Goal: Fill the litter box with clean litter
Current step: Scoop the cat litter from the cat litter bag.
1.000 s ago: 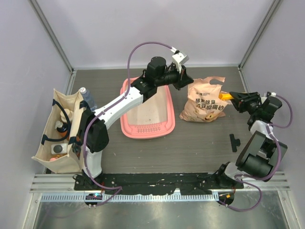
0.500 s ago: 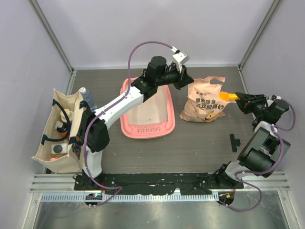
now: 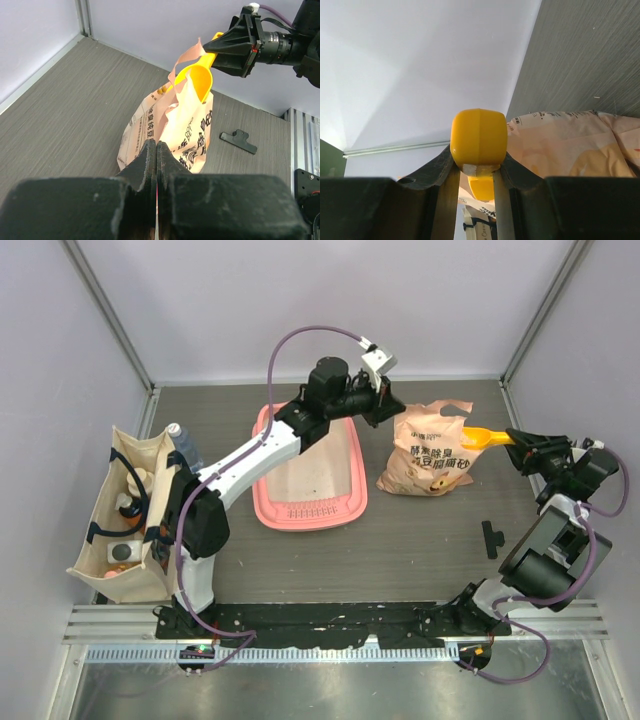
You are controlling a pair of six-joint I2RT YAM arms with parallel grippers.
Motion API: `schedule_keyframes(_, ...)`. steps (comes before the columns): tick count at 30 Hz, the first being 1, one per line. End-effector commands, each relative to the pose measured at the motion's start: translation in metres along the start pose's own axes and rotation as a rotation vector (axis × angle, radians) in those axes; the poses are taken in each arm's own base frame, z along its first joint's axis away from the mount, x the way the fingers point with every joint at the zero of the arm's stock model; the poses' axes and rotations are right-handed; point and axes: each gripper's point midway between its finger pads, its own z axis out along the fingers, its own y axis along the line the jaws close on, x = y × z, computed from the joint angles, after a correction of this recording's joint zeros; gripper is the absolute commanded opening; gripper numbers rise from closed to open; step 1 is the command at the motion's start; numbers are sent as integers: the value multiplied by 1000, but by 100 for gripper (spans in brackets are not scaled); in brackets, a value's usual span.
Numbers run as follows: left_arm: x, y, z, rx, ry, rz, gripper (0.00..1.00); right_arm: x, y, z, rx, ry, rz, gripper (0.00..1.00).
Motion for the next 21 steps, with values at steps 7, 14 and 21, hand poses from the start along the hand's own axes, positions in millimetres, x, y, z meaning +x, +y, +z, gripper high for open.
schedule_keyframes(7, -65, 24, -24, -65, -146, 89, 0, -25, 18, -9, -55, -93, -45, 1)
schedule_keyframes(14, -83, 34, -37, -92, -183, 124, 0, -23, 27, -11, -70, -106, -72, 1)
schedule_keyframes(21, -102, 41, -42, -124, -226, 145, 0, -22, 27, -12, -67, -108, -69, 1)
